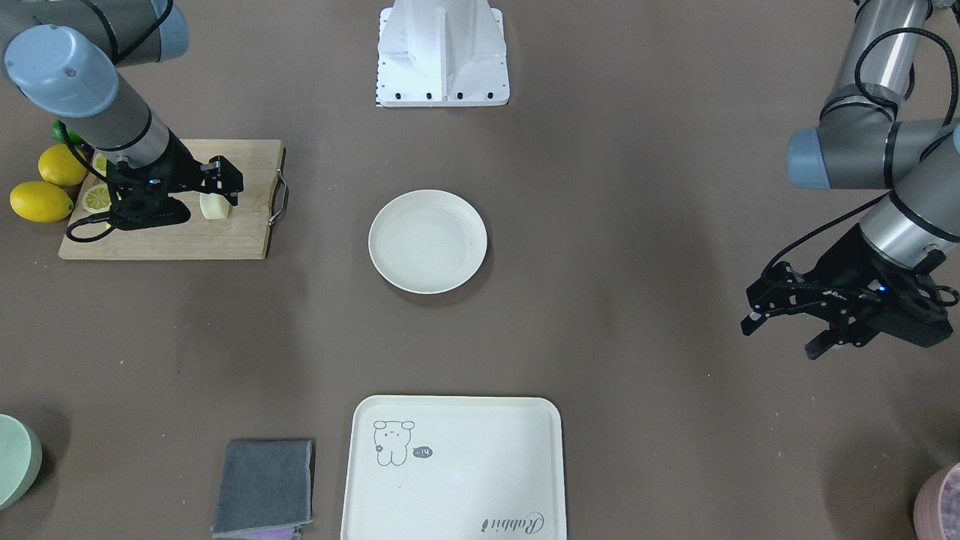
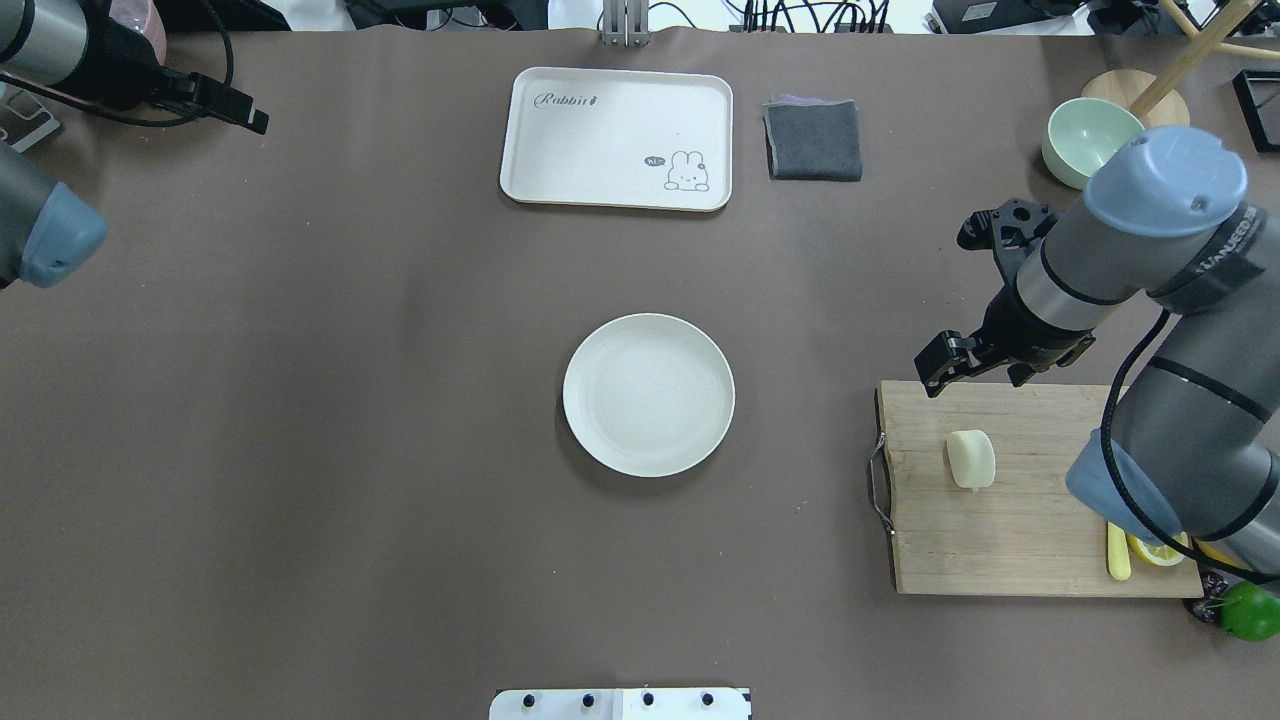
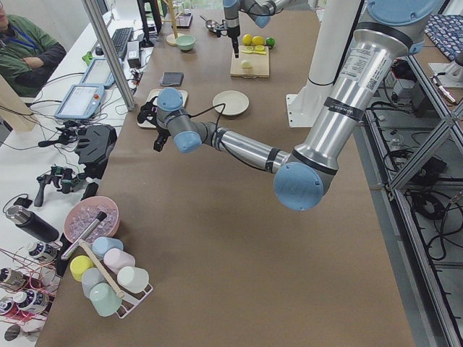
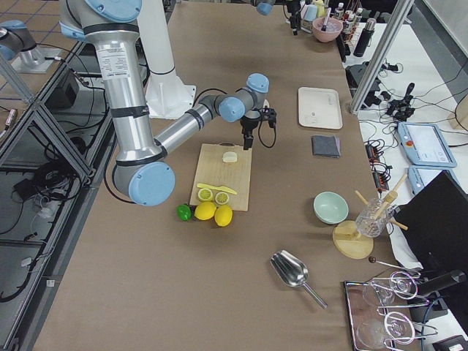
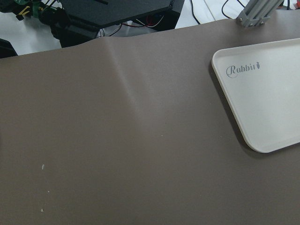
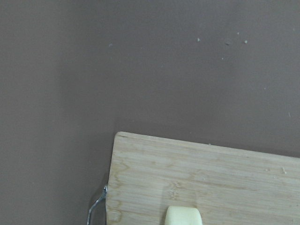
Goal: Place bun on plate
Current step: 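Lower the right gripper onto the cream bun and close on it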
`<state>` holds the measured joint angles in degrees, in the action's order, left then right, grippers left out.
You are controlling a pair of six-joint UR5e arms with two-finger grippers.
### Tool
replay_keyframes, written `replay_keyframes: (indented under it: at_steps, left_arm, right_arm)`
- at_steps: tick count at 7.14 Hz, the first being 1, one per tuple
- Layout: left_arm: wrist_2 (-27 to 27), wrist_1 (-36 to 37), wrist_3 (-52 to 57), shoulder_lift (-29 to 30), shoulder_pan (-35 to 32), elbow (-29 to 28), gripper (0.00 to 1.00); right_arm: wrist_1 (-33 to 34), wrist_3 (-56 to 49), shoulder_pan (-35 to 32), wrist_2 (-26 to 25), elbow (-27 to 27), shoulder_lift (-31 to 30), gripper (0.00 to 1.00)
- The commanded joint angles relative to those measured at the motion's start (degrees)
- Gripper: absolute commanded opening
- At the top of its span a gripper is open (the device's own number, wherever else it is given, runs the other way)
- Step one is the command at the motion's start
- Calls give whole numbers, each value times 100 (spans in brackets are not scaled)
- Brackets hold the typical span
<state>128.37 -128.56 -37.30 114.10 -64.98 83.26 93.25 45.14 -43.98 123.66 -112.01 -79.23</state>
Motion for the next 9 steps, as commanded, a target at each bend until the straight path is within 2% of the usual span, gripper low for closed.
replay_keyframes:
  at_steps: [1, 5, 7, 9]
  left_arm:
    - [-5, -159, 3, -177, 3, 24, 98]
    - [-22, -266, -14, -204, 38, 15, 98]
    - [-356, -274, 3, -187, 143, -20, 98]
    - [-383, -275, 3, -178, 143, -20, 98]
  right_arm:
    - [0, 39, 275, -358, -5, -267, 100]
    - [0, 12, 566, -640, 21, -460, 100]
    - [-44, -14, 654, -650, 48, -470, 98]
    - [-61, -14, 759, -729, 65, -444, 90]
